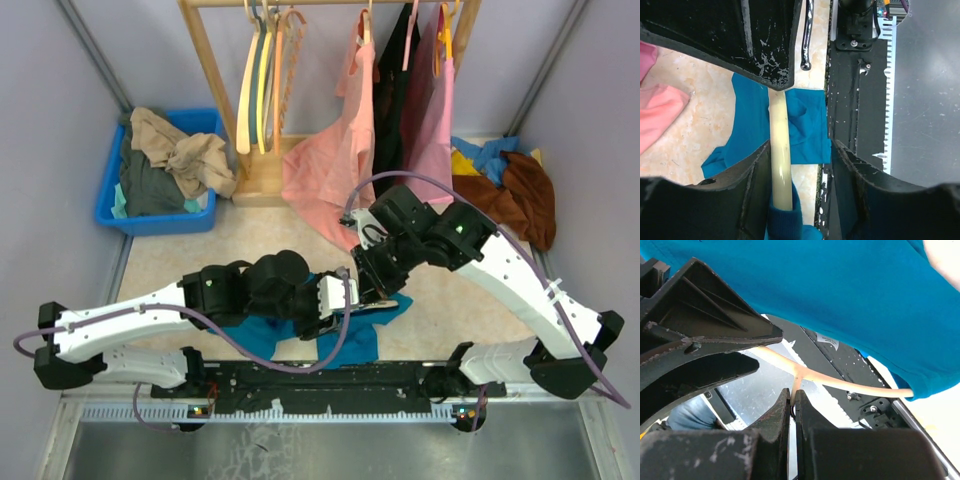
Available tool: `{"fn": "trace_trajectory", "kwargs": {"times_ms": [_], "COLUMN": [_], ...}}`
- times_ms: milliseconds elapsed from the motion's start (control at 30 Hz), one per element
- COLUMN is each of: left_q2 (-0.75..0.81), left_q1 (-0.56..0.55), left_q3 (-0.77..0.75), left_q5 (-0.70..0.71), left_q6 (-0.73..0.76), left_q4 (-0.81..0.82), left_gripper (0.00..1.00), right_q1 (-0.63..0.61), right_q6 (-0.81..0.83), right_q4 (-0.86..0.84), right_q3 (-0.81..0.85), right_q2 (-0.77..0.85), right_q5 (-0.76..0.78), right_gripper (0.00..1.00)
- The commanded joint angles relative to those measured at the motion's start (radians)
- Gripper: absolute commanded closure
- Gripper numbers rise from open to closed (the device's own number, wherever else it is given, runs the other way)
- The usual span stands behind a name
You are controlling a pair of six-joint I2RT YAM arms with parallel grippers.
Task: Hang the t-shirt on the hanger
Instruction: Place the hanger at the clothesline.
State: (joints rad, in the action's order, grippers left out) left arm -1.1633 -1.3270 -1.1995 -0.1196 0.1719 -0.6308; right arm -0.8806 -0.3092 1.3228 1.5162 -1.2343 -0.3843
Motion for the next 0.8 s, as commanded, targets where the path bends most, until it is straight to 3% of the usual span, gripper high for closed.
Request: {"fn": "trace_trajectory", "kwargs": {"times_ms": [0, 133, 200, 333, 567, 767], "left_q2": [-0.012, -0.030, -0.037, -0.046, -0.016, 0.042], "left_q1": [0.002, 0.002, 0.002, 0.001, 0.001, 0.000], "left_q3": [-0.043, -0.056, -0.063, -0.076, -0.087, -0.087], "left_q5": [0.036, 0.060, 0.074, 0.083, 0.059, 0.041], "left_q6": [0.031, 0.038, 0.038, 0.036, 0.029, 0.014], "left_q4": [-0.015, -0.020, -0.023, -0.034, -0.032, -0.037], "left_gripper": [0.49, 0.83, 0.90, 1.00, 1.00, 1.00], "right_q1": [0.004, 0.004, 0.005, 0.004, 0.004, 0.066], "right_q6": [0.021, 0.018, 0.019, 0.012, -0.006, -0.013], "right_q4": [-0.045, -0.051, -0.053, -0.056, -0.079, -0.084], "right_q3": [0.062, 0.058, 0.058, 0.061, 0.061, 0.108], "right_q2": [0.008, 0.012, 0.013, 0.017, 0.022, 0.029], "right_q5": [-0.042, -0.044, -0.045, -0.044, -0.017, 0.037], "right_gripper": [1.00, 1.00, 1.00, 1.00, 1.00, 0.46]}}
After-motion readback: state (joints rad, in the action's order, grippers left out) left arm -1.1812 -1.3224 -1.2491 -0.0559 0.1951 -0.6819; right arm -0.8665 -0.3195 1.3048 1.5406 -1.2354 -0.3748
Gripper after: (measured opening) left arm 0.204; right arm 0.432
